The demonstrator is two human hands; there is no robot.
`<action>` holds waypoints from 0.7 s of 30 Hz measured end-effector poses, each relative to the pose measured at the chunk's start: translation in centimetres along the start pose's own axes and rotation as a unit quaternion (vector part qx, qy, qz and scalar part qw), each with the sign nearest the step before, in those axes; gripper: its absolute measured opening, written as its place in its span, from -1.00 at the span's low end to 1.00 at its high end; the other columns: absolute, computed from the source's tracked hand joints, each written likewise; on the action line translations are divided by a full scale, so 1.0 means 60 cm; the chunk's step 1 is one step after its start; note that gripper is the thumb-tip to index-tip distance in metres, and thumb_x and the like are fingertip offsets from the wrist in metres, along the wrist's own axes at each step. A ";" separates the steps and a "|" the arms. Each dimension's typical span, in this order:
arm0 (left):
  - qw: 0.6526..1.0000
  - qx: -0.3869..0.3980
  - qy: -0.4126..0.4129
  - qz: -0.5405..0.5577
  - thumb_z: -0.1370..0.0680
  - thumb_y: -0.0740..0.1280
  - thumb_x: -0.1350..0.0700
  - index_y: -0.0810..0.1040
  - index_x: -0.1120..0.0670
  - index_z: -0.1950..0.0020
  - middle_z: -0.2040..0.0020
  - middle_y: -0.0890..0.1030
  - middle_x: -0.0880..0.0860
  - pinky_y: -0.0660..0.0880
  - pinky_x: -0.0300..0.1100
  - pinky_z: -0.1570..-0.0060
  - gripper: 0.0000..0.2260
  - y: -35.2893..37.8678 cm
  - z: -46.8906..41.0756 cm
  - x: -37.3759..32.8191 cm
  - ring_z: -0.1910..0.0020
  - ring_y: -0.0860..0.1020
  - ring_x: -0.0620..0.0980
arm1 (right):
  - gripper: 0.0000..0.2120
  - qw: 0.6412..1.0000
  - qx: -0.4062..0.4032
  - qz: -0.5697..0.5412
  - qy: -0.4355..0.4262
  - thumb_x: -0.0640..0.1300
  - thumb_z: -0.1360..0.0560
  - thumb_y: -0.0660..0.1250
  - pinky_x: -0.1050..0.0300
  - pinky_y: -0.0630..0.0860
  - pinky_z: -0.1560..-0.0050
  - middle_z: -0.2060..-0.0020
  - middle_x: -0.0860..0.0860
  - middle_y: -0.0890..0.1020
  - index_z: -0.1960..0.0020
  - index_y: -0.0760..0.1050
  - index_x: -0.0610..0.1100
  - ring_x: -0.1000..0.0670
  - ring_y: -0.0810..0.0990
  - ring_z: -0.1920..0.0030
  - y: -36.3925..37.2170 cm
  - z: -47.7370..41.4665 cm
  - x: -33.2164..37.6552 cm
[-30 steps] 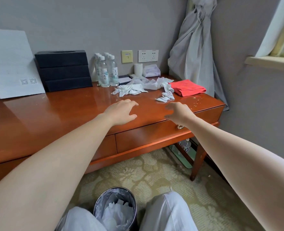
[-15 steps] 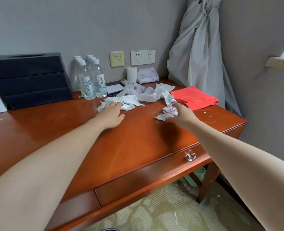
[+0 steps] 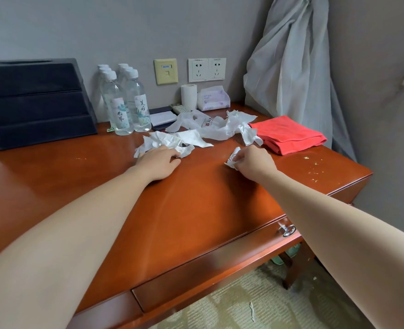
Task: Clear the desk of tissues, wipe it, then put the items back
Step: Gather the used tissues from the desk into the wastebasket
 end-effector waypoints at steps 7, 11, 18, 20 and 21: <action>1.000 -0.008 0.024 -0.001 -0.66 0.15 -0.03 0.56 -0.10 -0.28 -0.22 0.54 -0.06 0.50 0.02 -0.12 -0.73 -0.013 0.100 -0.022 -0.20 0.52 0.02 | -0.75 0.998 -0.007 0.048 -0.035 -0.20 -0.50 0.29 0.12 0.42 0.17 0.01 -0.09 0.66 -0.07 0.63 0.04 -0.18 0.61 0.01 0.011 0.056 0.051; 0.999 -0.028 0.002 0.017 -0.63 0.22 -0.05 0.62 -0.07 -0.15 -0.09 0.62 -0.06 0.49 -0.07 0.04 -0.78 -0.026 0.159 -0.014 -0.10 0.56 0.01 | -0.76 0.998 -0.002 0.036 -0.056 -0.19 -0.51 0.30 0.11 0.47 0.14 0.00 -0.10 0.67 -0.06 0.64 0.05 -0.19 0.62 0.01 0.023 0.105 0.085; 0.995 -0.030 -0.073 0.060 -0.55 0.36 -0.12 0.55 0.02 0.11 0.11 0.59 -0.03 0.36 -0.11 0.09 -0.78 -0.050 0.250 0.050 0.00 0.55 0.02 | -0.77 0.994 0.035 0.004 -0.099 -0.20 -0.51 0.31 0.11 0.52 0.12 -0.02 -0.12 0.67 -0.07 0.66 0.01 -0.18 0.62 0.02 0.049 0.173 0.147; 0.993 -0.020 -0.090 0.076 -0.56 0.34 -0.10 0.51 0.06 -0.09 0.01 0.58 0.02 0.38 -0.06 0.01 -0.74 -0.055 0.271 0.072 -0.08 0.53 0.10 | -0.77 0.993 0.041 -0.003 -0.112 -0.21 -0.51 0.31 0.08 0.53 0.08 -0.04 -0.11 0.65 -0.07 0.67 -0.02 -0.17 0.61 -0.01 0.054 0.186 0.161; 0.991 -0.019 -0.103 0.078 -0.56 0.33 -0.09 0.47 0.08 -0.21 -0.09 0.58 0.08 0.40 -0.02 -0.04 -0.68 -0.056 0.280 0.085 -0.14 0.52 0.14 | -0.78 0.992 0.041 -0.007 -0.119 -0.22 -0.50 0.32 0.07 0.52 0.05 -0.05 -0.09 0.64 -0.06 0.67 -0.03 -0.16 0.60 -0.03 0.055 0.192 0.169</action>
Point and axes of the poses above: each hand's wrist, its own z-axis away from the middle knuckle, its own y-axis out of the palm, x = y × z, the point moved 10 cm from there along -z, towards the middle knuckle
